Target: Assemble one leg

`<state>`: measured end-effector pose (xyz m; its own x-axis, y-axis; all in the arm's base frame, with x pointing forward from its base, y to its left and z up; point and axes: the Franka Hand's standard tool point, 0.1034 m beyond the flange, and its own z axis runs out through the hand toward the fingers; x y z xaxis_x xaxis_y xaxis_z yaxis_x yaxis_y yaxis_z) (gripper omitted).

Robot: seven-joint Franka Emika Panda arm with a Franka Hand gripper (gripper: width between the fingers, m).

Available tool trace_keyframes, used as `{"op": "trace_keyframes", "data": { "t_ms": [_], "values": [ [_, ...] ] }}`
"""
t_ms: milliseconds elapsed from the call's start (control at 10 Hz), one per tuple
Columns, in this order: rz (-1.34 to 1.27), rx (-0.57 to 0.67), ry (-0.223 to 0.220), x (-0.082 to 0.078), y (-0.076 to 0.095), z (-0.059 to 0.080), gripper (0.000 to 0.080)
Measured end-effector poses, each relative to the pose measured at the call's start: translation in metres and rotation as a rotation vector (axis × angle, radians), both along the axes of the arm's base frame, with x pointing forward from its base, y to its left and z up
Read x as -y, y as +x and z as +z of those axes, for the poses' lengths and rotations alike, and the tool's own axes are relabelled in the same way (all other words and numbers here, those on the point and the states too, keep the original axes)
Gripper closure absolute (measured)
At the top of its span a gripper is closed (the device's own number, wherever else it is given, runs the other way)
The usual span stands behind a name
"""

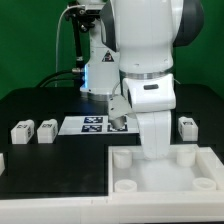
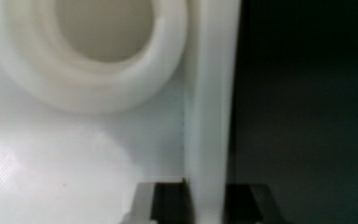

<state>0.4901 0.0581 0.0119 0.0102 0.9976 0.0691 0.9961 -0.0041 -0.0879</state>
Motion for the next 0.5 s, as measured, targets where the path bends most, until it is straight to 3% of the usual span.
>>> {"op": "trace_keyframes", "data": {
  "t_ms": [200,400,500],
  "values": [
    [-0.002,0.003,0.001,0.0007,-0.0002,-0.0002,0.0729],
    [-0.003,0.003,0.001,0.0013,-0.0001,-0.0002,0.0496],
    [-0.004,0.003,0.001,0.0014,-0.0001,-0.0002,0.0496]
  ]
}}
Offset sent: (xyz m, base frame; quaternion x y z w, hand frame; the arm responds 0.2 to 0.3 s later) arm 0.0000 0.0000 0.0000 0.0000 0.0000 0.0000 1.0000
